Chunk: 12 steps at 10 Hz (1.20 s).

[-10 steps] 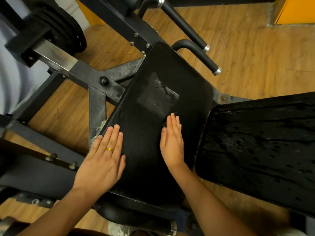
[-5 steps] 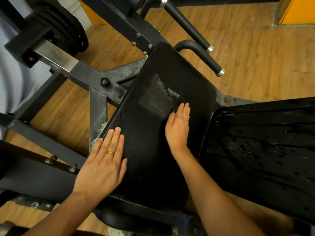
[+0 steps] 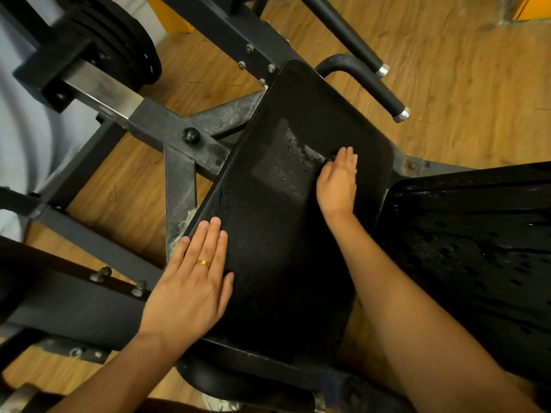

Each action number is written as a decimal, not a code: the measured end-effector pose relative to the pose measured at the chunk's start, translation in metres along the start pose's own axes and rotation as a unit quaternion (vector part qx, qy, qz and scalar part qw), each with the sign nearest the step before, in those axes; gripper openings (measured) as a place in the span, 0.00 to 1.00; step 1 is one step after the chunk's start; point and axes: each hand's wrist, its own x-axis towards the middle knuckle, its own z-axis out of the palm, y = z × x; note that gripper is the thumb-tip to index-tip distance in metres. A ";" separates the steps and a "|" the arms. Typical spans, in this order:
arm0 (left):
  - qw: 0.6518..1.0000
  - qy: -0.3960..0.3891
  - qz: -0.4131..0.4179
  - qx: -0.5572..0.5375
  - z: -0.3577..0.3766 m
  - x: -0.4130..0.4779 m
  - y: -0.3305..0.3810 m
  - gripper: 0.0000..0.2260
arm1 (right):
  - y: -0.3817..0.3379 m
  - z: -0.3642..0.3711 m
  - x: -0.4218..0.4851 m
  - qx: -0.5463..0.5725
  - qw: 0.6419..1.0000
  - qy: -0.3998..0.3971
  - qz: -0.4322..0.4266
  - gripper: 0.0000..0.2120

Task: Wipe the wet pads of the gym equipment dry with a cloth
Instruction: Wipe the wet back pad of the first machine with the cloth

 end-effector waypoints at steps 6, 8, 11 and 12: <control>1.000 0.007 -0.002 -0.001 -0.002 0.000 0.001 0.30 | 0.014 0.011 -0.122 -0.009 0.994 -0.038 -0.106 0.26; 1.000 0.007 -0.003 -0.002 -0.001 0.000 -0.001 0.30 | -0.010 0.001 0.011 -0.008 0.999 -0.008 -0.044 0.26; 1.000 0.011 -0.006 -0.003 0.000 0.001 0.001 0.30 | 0.007 0.005 -0.077 0.009 0.998 -0.018 -0.066 0.25; 1.000 0.008 -0.007 0.002 0.000 0.000 0.001 0.30 | 0.022 0.016 -0.156 0.025 0.995 -0.008 -0.096 0.25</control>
